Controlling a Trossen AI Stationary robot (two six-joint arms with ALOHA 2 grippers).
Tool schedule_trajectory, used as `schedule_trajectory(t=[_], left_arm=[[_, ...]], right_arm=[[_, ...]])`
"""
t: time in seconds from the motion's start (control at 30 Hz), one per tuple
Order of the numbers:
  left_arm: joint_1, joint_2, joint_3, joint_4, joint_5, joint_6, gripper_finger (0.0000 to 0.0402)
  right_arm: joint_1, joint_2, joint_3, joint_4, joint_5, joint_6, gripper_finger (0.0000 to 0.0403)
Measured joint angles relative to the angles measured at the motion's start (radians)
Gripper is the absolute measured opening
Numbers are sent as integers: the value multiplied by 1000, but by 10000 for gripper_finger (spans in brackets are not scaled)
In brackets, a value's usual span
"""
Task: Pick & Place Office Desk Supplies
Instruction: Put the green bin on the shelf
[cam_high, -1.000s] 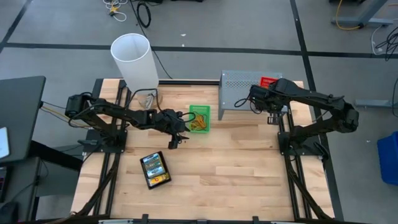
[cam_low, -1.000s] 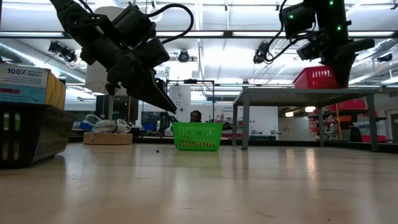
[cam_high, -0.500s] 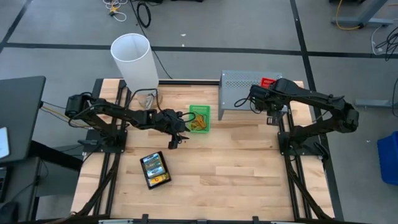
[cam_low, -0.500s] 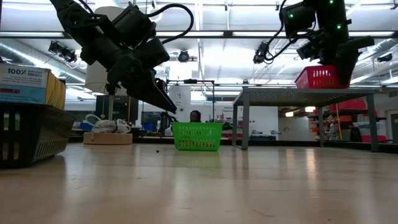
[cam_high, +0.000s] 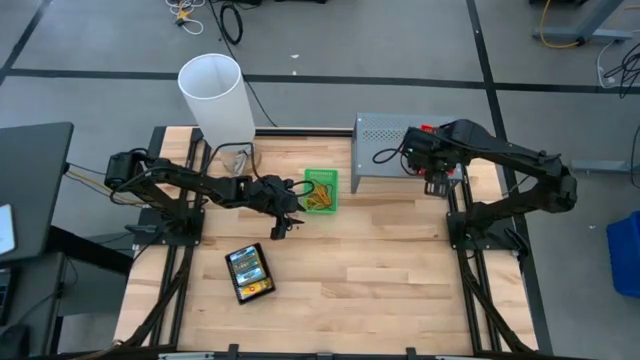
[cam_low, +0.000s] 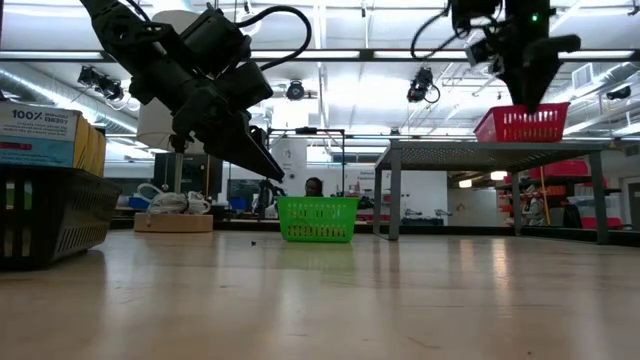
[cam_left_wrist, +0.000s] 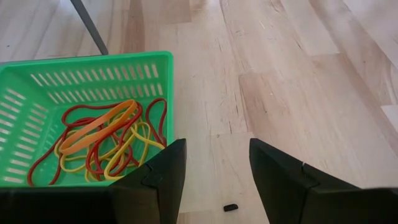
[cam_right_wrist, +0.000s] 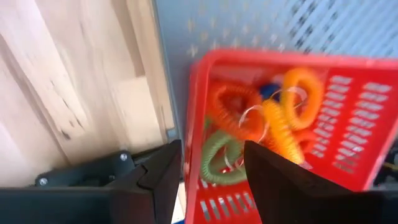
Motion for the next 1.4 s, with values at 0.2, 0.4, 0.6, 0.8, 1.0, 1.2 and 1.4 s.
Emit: schedule_trajectory(t=[0.2,0.4,0.6,0.8,1.0,1.2,1.4], left_arm=[[0,0,0,0,0,0,181],[0,0,0,-40,-17,12,181],[1,-52,0,-142,-85,14,181],[2,-172,-7,-235,-134,7,181],[1,-265,-54,-248,-162,-1,181],[2,-299,-72,-248,-169,-7,181],[2,-299,-72,-257,-169,-8,181]], right_arm=[[75,4,87,58,-45,23,183],[194,79,104,209,-98,35,183],[291,250,104,397,-117,13,183],[327,420,104,597,-200,-19,183],[337,524,109,763,-253,-33,183],[340,633,227,811,-309,-47,183],[321,759,371,719,-314,-64,183]])
